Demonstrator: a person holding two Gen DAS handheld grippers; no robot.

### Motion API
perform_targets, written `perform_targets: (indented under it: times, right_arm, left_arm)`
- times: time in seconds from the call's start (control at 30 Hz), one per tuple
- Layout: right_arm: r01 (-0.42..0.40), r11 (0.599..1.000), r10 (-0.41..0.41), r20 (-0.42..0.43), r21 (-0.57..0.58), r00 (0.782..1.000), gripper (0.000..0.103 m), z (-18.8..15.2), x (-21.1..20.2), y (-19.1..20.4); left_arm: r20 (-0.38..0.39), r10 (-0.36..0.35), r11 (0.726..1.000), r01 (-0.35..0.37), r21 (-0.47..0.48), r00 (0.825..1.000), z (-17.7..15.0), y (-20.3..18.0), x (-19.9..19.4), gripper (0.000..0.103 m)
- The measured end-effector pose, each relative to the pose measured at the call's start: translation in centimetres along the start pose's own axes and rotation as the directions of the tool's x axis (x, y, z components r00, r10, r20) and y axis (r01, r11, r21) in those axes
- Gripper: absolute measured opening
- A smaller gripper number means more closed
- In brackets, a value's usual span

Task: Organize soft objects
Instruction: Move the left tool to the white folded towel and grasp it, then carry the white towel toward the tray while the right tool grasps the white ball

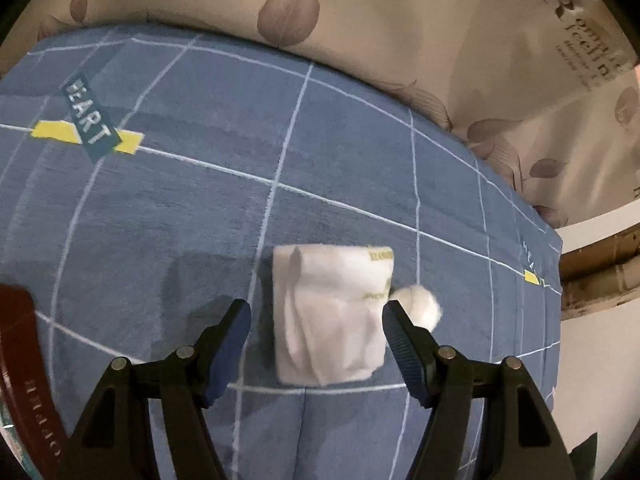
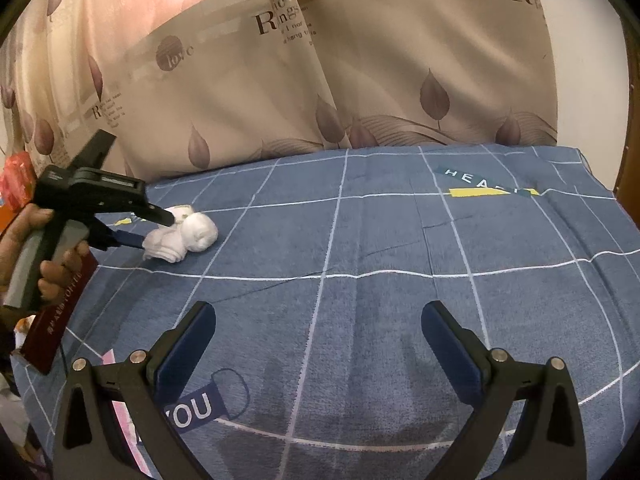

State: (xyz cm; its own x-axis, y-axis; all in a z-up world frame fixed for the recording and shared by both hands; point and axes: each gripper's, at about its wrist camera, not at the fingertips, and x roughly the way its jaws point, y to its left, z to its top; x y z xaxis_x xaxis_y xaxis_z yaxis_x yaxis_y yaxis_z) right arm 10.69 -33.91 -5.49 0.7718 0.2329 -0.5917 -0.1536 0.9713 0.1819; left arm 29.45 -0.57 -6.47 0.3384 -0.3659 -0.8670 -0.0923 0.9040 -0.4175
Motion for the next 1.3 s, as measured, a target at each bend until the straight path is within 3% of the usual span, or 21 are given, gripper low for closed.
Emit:
perform_targets:
  times: [0.2, 0.23, 0.27, 0.3, 0.37, 0.47, 0.63, 0.8, 0.9, 0.97, 1.1, 1.3]
  right_arm:
    - [-0.004, 1.000, 0.004, 0.011, 0.010, 1.000, 0.102, 0.1, -0.2, -0.1]
    - [-0.004, 1.000, 0.004, 0.013, 0.013, 1.000, 0.102, 0.0, -0.2, -0.1]
    - [-0.003, 1.000, 0.002, 0.013, 0.016, 1.000, 0.102, 0.0, -0.2, -0.2]
    - [0.002, 1.000, -0.003, 0.012, 0.019, 1.000, 0.102, 0.0, -0.2, -0.3]
    - [0.003, 1.000, -0.004, 0.011, 0.024, 1.000, 0.102, 0.0, -0.2, -0.3]
    - [0.009, 0.999, -0.009, 0.006, 0.034, 1.000, 0.102, 0.1, 0.0, -0.5]
    - [0.013, 0.999, -0.012, -0.005, 0.038, 1.000, 0.102, 0.1, 0.1, -0.6]
    - [-0.008, 1.000, 0.008, -0.018, 0.017, 1.000, 0.102, 0.2, 0.4, -0.2]
    - [-0.088, 0.996, 0.087, -0.031, -0.033, 0.996, 0.099, 0.3, 0.5, 0.8]
    - [-0.155, 0.984, 0.151, -0.050, -0.090, 0.987, 0.087, 0.9, 0.8, 2.4]
    - [-0.270, 0.951, 0.257, -0.098, -0.149, 0.961, 0.079, 3.4, 2.9, 6.0]
    - [-0.316, 0.915, 0.279, -0.174, -0.249, 0.944, 0.074, 5.9, 8.8, 10.8]
  left_arm:
    - [0.009, 0.036, 0.999, -0.036, 0.021, 0.999, -0.1, -0.6, 0.8, 0.069]
    - [0.019, 0.035, 0.999, -0.036, 0.018, 0.999, -0.3, -0.6, 0.7, 0.052]
    - [0.034, 0.024, 1.000, -0.025, 0.006, 0.999, -0.6, -0.4, 0.6, 0.026]
    - [0.028, 0.015, 1.000, -0.015, -0.006, 0.999, -0.8, -0.2, 0.6, 0.026]
    - [0.050, 0.008, 1.000, -0.007, -0.016, 0.999, -1.2, 0.0, 0.2, 0.017]
    - [0.091, 0.014, 1.000, -0.014, 0.006, 0.996, -2.8, -0.2, -1.5, 0.016]
    - [0.174, -0.022, 0.996, 0.007, 0.085, 0.985, -8.5, -1.1, -7.0, 0.016]
    - [0.206, -0.064, 0.997, 0.055, 0.049, 0.977, -14.8, 0.9, -11.2, 0.016]
    - [0.220, -0.071, 0.997, 0.065, 0.034, 0.973, -17.7, 2.4, -13.2, 0.016]
    - [0.231, -0.074, 0.997, 0.072, 0.015, 0.970, -19.2, 3.5, -14.4, 0.016]
    - [0.239, -0.070, 0.996, 0.080, -0.030, 0.968, -21.3, 6.1, -16.7, 0.016]
    - [0.283, -0.033, 0.997, 0.050, -0.055, 0.959, -22.8, 8.6, -20.2, 0.016]
